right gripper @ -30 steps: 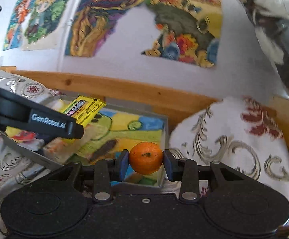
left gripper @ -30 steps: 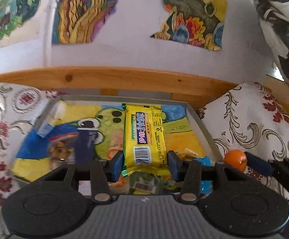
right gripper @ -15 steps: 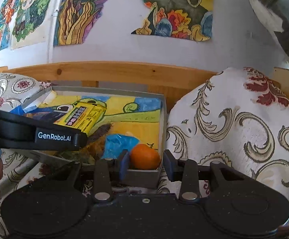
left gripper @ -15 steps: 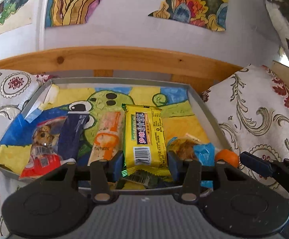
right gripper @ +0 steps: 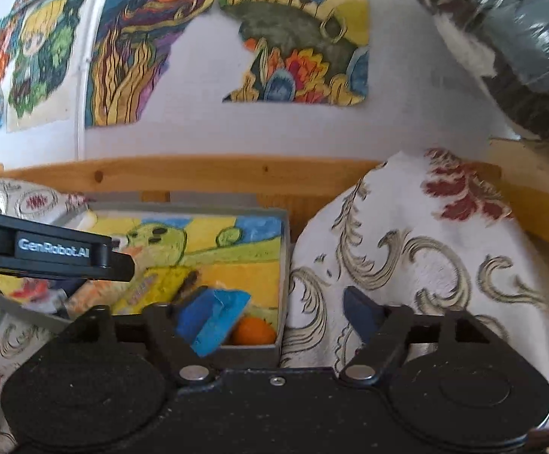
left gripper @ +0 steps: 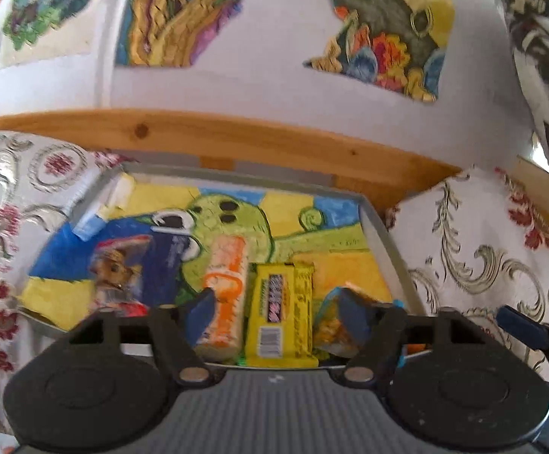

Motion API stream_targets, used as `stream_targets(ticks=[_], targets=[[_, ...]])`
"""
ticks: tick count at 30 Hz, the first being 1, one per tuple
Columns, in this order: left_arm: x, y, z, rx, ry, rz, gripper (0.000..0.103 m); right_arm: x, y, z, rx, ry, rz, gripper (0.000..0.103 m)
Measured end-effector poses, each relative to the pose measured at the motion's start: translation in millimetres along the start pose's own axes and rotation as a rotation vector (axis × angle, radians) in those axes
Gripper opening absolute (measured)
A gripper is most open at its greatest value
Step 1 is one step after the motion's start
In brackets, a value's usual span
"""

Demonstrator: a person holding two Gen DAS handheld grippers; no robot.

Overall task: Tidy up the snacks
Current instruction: 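Open the left tool to drop the wafer bar while the right tool releases the orange into the tray, then move both tools back over the sausage pack and gold sweets bag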

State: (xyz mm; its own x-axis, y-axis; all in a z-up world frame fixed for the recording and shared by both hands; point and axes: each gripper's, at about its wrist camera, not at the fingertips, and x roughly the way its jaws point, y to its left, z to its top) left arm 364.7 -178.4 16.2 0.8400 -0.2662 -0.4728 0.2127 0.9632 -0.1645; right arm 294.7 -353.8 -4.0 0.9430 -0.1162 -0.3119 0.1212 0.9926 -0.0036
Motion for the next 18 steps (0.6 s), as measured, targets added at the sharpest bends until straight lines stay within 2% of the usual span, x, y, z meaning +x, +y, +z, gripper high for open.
stream_targets(ticks=[4,7,12,18], targets=[[-26.0,8.0,3.5,-0.015,-0.042,0.009,0.096,-23.4,-0.1,5.2,0.009,-0.057,-0.034,0.102],[-47.8,14.8,3.4,-0.039,-0.075,0.020,0.102,-44.1,3.8,4.0,-0.017,-0.092,-0.059,0.102],[-86.6,21.8,1.7,-0.055,-0.134,0.035,0.102,-79.1,16.5,1.4,-0.070,-0.159,-0.064,0.102],[-128.5,30.2,-2.3,-0.072,-0.180,0.043,0.102,-121.9,26.7,1.3,-0.050,-0.250,-0.062,0.102]])
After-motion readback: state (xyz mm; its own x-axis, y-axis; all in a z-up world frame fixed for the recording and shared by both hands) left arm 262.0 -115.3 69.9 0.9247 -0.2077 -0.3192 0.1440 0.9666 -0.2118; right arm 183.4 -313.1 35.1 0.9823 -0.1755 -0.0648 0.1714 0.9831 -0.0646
